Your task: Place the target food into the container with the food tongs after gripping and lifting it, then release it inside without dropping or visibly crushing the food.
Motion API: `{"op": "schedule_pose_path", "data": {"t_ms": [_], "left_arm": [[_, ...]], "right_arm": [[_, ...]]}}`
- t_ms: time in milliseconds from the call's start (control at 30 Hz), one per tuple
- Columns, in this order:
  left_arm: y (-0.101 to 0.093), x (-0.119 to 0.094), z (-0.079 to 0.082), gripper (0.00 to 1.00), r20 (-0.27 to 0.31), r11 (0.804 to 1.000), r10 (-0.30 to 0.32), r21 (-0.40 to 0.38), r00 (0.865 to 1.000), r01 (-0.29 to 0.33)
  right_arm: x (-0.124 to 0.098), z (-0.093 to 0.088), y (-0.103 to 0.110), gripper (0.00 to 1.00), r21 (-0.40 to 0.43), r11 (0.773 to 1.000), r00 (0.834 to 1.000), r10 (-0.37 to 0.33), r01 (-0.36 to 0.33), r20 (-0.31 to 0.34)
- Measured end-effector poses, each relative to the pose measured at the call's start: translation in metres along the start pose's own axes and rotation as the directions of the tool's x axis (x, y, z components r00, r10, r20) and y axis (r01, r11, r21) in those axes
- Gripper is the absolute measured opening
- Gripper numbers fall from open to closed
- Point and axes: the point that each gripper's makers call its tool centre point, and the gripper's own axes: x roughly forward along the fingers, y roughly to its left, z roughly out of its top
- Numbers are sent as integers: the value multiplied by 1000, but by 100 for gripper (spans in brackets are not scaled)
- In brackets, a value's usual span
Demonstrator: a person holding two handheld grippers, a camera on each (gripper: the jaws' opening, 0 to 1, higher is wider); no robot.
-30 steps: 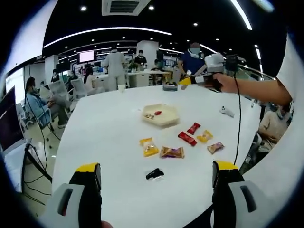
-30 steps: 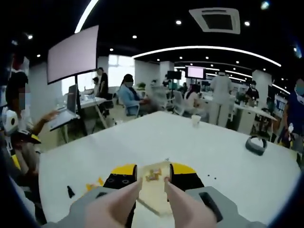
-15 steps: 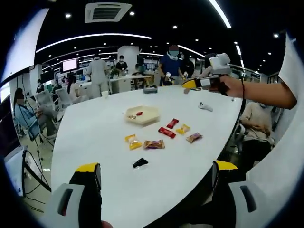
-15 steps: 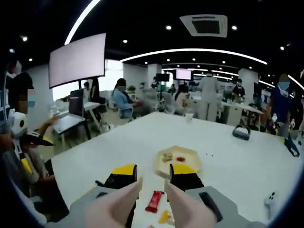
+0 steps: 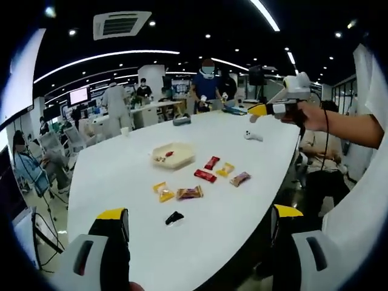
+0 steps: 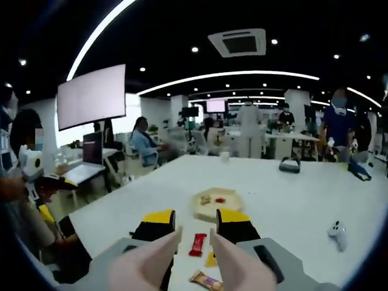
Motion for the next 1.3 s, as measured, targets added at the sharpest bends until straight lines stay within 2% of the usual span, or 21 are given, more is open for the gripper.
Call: {"op": "schedule_pose_path", "data": {"t_ms": [100,167,200,267,367,467,633,767,1000,1133,1300], "left_arm": [[-7,12,7,98,-4,1000,6,-4,1000,-6],[-11,25,14,98,1,999,21,-24,1000,-21],[-14,31,17,98,-10,998,38,-57,999,-39],[-23,40,30,99,32,997,36,-72,999,-34],[-32,59,35,98,8,996,46,-83,999,-45],[-45,78,42,99,-20,994,62,-90,998,-64],[-56,94,46,99,-48,991,81,-100,996,-85],[-66,104,45,99,-79,991,68,-106,995,-76],[-57,113,41,99,-100,992,59,-106,993,-69],[-42,119,38,99,-88,992,51,-110,995,-61],[-21,129,24,99,-101,996,13,-85,995,-22]], "right_arm": [[-1,-5,-13,25,13,1000,1000,9,-9,2],[-2,-8,-21,25,4,1000,1000,5,-5,-3],[-7,-10,-25,25,16,1000,1000,18,-18,-12],[-9,-10,-29,25,19,999,999,41,-41,-3],[-11,-14,-33,25,64,994,996,88,-88,-1],[-14,-19,-48,25,85,991,995,102,-101,-2],[-17,-31,-65,25,97,985,989,146,-144,-17],[-19,-35,-76,25,84,983,985,168,-165,-33],[-8,-40,-82,26,89,982,984,173,-168,-50],[3,-43,-80,26,69,983,982,173,-168,-77],[20,-43,-71,26,68,981,978,185,-179,-95]]}}
